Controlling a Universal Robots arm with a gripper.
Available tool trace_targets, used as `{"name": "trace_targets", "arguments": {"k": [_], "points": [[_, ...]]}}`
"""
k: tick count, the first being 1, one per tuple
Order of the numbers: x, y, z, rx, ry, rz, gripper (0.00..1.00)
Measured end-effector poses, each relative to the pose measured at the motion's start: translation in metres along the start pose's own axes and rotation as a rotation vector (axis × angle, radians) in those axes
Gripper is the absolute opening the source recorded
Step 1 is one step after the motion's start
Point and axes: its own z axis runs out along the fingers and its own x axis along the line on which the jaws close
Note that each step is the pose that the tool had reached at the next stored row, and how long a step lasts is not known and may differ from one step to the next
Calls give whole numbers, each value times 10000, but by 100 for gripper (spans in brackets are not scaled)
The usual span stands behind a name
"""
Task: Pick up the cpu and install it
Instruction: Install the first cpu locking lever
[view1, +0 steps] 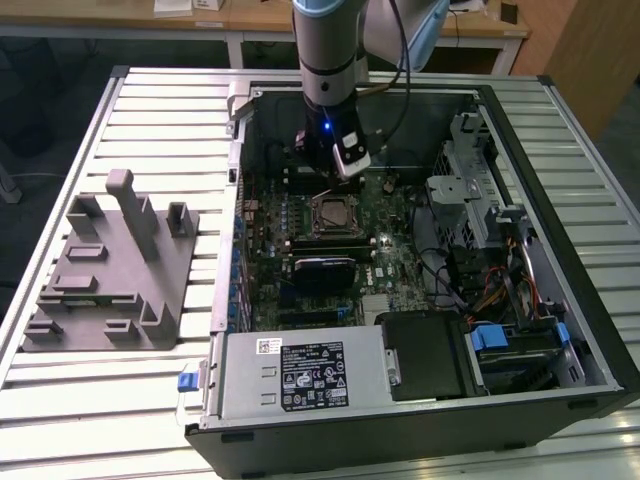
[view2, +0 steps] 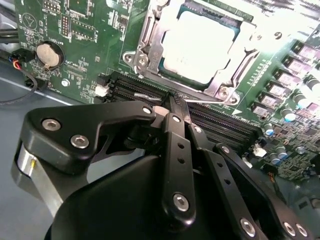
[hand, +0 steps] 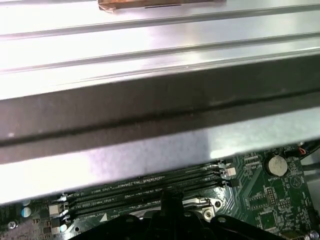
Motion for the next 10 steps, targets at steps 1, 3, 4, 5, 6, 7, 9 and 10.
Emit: {"name": "trace_targets", "arguments": {"k": [1,3,4,5,6,7,9,10], "points": [[-2,5,2,3,0,-1,11],[-3,6,2,3,-1,-1,11],[-3,6,2,3,-1,0,11],[-3,6,2,-6,1,1,11],[-4,5,3,-33,6,4,11],[-4,3,3,-52,2,6,11],[-3,-2,14,-85,-86,-7,11],[-3,-4,21,-97,-138,-15,11]]}}
